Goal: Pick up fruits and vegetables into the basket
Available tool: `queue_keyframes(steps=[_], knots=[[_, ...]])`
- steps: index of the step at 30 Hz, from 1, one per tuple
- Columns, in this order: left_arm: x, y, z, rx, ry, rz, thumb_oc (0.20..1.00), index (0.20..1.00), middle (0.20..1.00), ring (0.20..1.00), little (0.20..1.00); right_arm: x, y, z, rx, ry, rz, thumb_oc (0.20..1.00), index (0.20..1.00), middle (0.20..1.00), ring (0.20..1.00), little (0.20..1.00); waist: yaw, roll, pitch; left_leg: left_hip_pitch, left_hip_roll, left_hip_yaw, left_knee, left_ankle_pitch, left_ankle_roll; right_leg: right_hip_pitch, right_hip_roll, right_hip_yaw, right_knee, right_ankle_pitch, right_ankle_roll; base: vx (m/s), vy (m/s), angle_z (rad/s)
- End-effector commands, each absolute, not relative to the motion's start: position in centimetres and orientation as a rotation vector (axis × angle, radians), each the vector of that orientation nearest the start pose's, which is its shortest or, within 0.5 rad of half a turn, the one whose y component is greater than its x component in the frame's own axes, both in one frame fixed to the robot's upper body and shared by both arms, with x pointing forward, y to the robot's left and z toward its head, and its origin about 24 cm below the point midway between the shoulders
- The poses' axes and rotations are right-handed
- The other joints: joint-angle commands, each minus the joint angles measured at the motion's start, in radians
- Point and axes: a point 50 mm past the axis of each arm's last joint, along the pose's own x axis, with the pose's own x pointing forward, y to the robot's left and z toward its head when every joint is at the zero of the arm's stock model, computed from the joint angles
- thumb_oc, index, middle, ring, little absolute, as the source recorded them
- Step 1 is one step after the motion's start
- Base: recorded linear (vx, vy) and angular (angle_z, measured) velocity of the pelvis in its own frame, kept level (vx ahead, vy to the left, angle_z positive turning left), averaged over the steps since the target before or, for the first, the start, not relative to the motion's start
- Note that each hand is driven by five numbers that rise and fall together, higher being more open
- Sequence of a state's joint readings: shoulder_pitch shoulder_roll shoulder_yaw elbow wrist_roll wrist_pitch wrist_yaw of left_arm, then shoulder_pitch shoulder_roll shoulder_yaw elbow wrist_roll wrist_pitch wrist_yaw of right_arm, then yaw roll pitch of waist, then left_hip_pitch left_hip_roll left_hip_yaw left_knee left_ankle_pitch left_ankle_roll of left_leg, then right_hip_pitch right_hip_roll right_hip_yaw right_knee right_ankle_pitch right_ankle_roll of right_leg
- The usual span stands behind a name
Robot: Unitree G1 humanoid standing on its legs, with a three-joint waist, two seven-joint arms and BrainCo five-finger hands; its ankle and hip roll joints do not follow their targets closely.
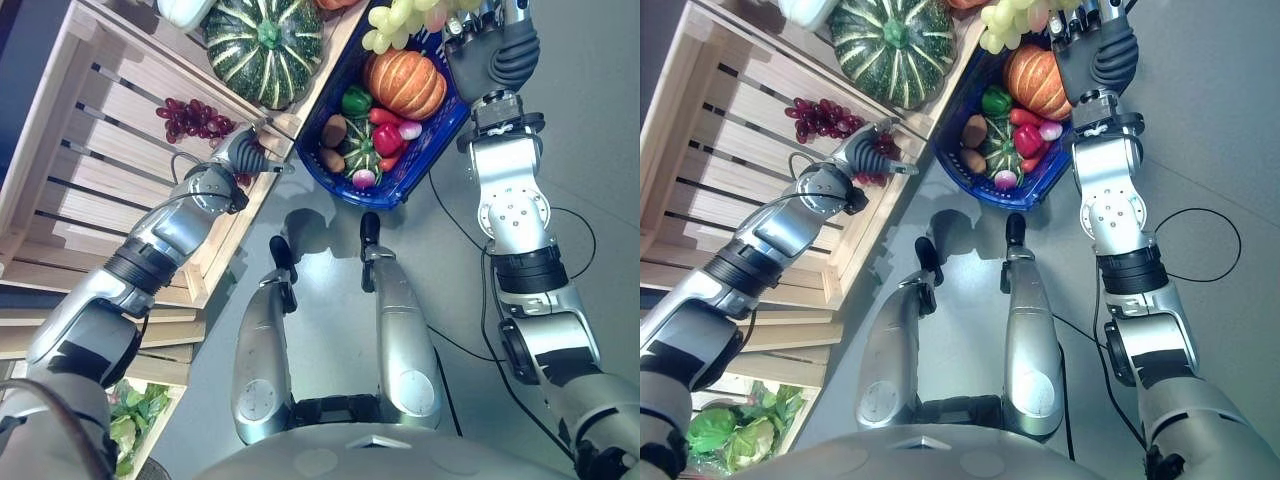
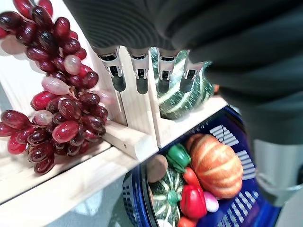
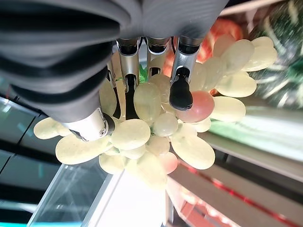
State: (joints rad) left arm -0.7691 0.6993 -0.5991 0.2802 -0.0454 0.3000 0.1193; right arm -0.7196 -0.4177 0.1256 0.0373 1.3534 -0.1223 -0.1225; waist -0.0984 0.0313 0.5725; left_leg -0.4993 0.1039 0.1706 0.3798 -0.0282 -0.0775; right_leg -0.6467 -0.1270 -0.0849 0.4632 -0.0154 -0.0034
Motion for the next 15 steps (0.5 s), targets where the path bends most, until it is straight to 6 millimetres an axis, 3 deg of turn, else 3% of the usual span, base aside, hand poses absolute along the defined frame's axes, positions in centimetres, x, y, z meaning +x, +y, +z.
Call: queue_keyframes(steps=[1,11,12,13,14,15], knots=[[35.9,18.8,16.6,0.788,-0.158,0.006,1.000,1.000,1.000,1.000,1.000,32.0,-16.6,27.2,0.908,-0.608,0.423,0.200,0.200,0.200,0.200,0.200,-0.018,0.052,-0.052,-0.051,-0.032,0.031,0.014,0.033,0.040,0.034,0.039,-0.069,0.058,-0.084,0.014,0.00,0.031,-0.03],[35.8,20.9,16.9,0.690,-0.209,0.147,1.000,1.000,1.000,1.000,1.000,34.3,-18.7,22.6,1.025,-0.453,0.237,0.200,0.200,0.200,0.200,0.200,0.001,0.068,-0.052,-0.131,-0.040,0.032,0.013,0.050,0.038,-0.047,0.044,-0.071,0.073,-0.077,0.013,0.01,0.001,0.00],[35.7,21.1,16.9,0.683,-0.209,0.158,1.000,1.000,1.000,1.000,1.000,34.6,-19.1,21.9,1.043,-0.425,0.210,0.200,0.200,0.200,0.200,0.200,0.004,0.072,-0.052,-0.126,-0.044,0.021,0.019,0.028,0.029,-0.043,0.043,-0.063,0.084,-0.102,0.022,0.01,-0.011,0.05],[35.7,21.3,17.1,0.680,-0.213,0.168,1.000,1.000,1.000,1.000,1.000,34.9,-19.5,21.3,1.056,-0.404,0.190,0.200,0.200,0.200,0.200,0.200,0.009,0.076,-0.052,-0.150,-0.042,0.031,0.013,0.053,0.037,-0.066,0.041,-0.074,0.079,-0.079,0.013,0.08,-0.006,0.06],[35.7,21.4,17.1,0.678,-0.209,0.171,1.000,1.000,1.000,1.000,1.000,35.0,-19.7,21.0,1.064,-0.391,0.177,0.200,0.200,0.200,0.200,0.200,0.010,0.077,-0.052,-0.140,-0.045,0.020,0.017,0.031,0.029,-0.057,0.041,-0.065,0.087,-0.102,0.022,-0.06,-0.020,0.08],[35.8,21.6,17.3,0.677,-0.215,0.179,1.000,1.000,1.000,1.000,1.000,35.4,-20.1,20.6,1.079,-0.374,0.163,0.200,0.200,0.200,0.200,0.200,0.014,0.082,-0.052,-0.166,-0.043,0.029,0.011,0.057,0.037,-0.084,0.039,-0.075,0.084,-0.079,0.013,0.08,-0.006,0.09]])
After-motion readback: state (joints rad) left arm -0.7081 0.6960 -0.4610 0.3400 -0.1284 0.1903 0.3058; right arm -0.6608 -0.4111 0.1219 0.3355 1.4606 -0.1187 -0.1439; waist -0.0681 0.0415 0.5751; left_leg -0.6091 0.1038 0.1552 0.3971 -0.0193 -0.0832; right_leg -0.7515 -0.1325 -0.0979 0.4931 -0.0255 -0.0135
